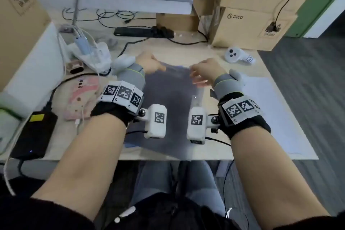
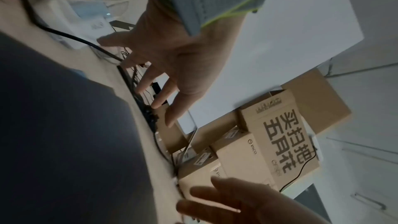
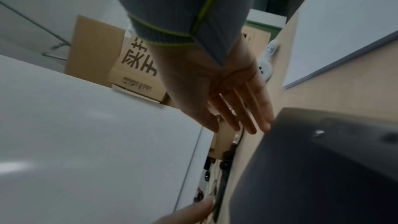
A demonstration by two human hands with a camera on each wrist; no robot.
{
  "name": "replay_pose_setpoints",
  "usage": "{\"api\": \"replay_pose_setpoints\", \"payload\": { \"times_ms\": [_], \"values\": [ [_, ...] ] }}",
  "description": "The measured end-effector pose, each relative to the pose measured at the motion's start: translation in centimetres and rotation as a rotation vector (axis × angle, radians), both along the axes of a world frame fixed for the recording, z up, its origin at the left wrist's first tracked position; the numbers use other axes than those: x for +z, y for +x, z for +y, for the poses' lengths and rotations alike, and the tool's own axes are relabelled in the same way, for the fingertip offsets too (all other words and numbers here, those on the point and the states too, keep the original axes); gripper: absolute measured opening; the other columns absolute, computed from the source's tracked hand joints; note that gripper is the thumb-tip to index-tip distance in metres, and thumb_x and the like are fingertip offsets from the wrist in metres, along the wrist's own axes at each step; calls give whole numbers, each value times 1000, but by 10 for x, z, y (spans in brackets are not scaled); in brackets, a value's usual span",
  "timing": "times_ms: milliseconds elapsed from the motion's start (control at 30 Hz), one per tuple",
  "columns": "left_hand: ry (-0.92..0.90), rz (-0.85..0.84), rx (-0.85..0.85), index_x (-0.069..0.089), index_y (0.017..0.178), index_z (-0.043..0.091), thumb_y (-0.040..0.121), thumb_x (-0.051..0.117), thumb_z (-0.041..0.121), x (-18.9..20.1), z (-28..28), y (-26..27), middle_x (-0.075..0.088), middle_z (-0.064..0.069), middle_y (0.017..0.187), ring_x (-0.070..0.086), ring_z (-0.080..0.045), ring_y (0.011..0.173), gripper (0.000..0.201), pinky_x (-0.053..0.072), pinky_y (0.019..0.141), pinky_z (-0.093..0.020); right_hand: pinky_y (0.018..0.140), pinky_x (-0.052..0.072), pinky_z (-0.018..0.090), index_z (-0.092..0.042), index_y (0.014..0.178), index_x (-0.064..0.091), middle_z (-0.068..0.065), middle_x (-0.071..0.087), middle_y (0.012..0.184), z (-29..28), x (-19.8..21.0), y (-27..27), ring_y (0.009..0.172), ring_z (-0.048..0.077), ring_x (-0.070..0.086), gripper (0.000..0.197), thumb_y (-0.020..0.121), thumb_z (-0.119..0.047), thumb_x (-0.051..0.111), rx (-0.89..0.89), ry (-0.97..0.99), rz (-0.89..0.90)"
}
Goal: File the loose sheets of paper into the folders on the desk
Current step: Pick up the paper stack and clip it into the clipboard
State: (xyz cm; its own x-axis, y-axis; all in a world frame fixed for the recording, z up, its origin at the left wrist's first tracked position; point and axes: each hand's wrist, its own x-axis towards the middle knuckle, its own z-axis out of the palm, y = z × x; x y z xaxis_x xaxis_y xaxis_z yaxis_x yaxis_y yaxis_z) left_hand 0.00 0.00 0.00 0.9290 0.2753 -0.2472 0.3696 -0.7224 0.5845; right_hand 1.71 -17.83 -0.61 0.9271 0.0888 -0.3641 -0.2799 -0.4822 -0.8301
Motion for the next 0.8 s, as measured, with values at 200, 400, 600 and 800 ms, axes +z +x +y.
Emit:
{"api": "replay_pose_setpoints", "payload": {
  "times_ms": [200, 400, 600, 800],
  "values": [
    [198, 169, 57, 51, 127, 11, 65, 75, 49, -58, 2, -25, 51, -12, 134, 45, -34, 125, 76, 40, 105, -43, 77, 46, 34, -3, 118, 57, 9, 53, 98, -34, -46, -41, 92, 27, 49, 38, 86, -25, 58, -17, -269, -17],
    [243, 162, 78, 30, 145, 16, 73, 74, 43, -79, -3, -50, 25, -15, 149, 30, -35, 138, 89, 30, 114, -44, 85, 53, 40, 0, 119, 55, 9, 54, 97, -45, -65, -64, 97, 28, 56, 37, 86, -17, 57, -34, -159, 2],
    [336, 282, 84, 3, 151, 19, 81, 61, 52, -85, -40, -60, -2, -19, 157, 7, -47, 142, 97, 16, 117, -54, 99, 49, 45, -8, 130, 51, 12, 57, 128, -71, -74, -73, 118, 28, 56, 52, 80, -19, 64, -88, -120, -76],
    [476, 294, -43, 13, 149, 8, 89, 52, 45, -69, -86, -59, -6, -16, 159, -15, -45, 143, 81, 6, 116, -58, 105, 42, 37, -10, 134, 49, 9, 54, 135, -108, -75, -74, 125, 24, 51, 52, 84, -18, 62, -103, -165, -158]
  ]
}}
